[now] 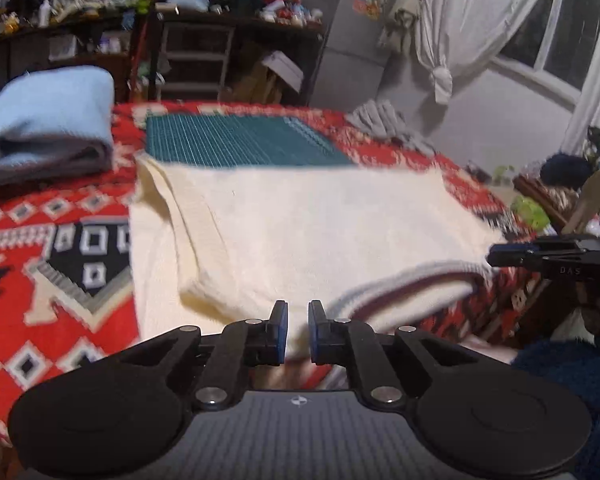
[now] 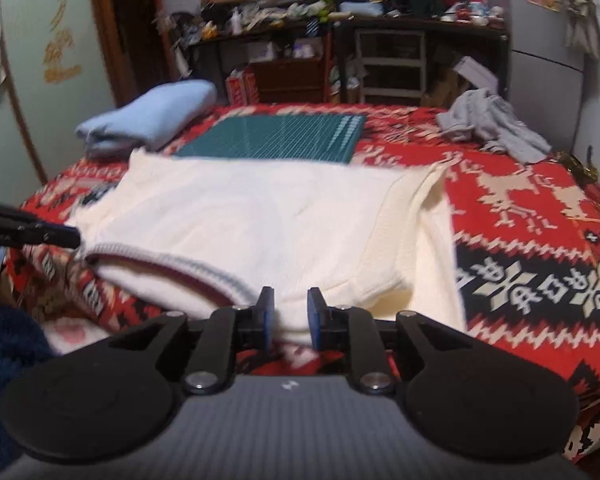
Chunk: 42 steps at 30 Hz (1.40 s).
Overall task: Fold clothes
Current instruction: 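Open both tools to release the folded vest, then pinch the ribbed side edge of the folded vest with both tools and lift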
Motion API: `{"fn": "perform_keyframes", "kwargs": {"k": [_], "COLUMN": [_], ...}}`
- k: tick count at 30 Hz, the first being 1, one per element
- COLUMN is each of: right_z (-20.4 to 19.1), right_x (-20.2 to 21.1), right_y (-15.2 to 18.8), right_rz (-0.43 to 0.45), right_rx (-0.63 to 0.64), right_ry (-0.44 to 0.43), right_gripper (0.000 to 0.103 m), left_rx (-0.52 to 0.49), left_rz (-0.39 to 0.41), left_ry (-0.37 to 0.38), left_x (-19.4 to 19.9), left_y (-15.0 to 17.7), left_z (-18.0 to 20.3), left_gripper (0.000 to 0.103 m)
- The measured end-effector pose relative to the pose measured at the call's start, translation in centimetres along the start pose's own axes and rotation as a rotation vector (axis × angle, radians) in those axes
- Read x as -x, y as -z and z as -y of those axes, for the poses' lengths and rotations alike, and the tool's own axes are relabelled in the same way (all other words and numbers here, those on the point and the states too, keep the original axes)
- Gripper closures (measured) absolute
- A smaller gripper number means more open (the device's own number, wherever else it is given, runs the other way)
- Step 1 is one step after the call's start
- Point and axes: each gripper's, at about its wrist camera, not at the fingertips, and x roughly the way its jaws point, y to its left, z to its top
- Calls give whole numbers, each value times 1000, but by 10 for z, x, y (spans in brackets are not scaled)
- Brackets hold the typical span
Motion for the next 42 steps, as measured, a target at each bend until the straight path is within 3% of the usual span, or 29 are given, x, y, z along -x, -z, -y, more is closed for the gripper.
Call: {"fn": "perform_keyframes", "kwargs": {"k": [6, 12, 20, 25, 28, 31, 36, 42], "right_z": [20, 27, 31, 36, 42, 52, 78, 114], "right_x": [-8, -1, 12, 12, 8, 0, -19, -48], "right_y": [0, 17, 10, -9, -23, -37, -56, -67], "right_rz": [-29, -21, 16, 61, 89, 102, 96, 82], "right_rx": [-42, -71, -113, -146, -172, -221, -344, -546], "right_ry": [92, 93, 94, 90, 100, 117, 122, 67], "right_gripper": [83, 83, 82, 76, 75, 73, 73, 73], "left_rx": [64, 85, 120, 108, 114, 209, 449, 682], "left_rz": [-50, -40, -15, 51, 73, 75, 72, 29], "left_ry": [-123, -135, -170, -155, -173, -178, -146, -38], "left_x": [-17, -7, 9, 12, 7, -4, -24, -51], "left_y": [-6, 8, -1, -28, -47, -64, -78, -79], "left_z": [-16, -21, -18, -19, -28, -51, -95, -134], "left_gripper": [93, 93, 92, 75, 74, 73, 73, 73]}}
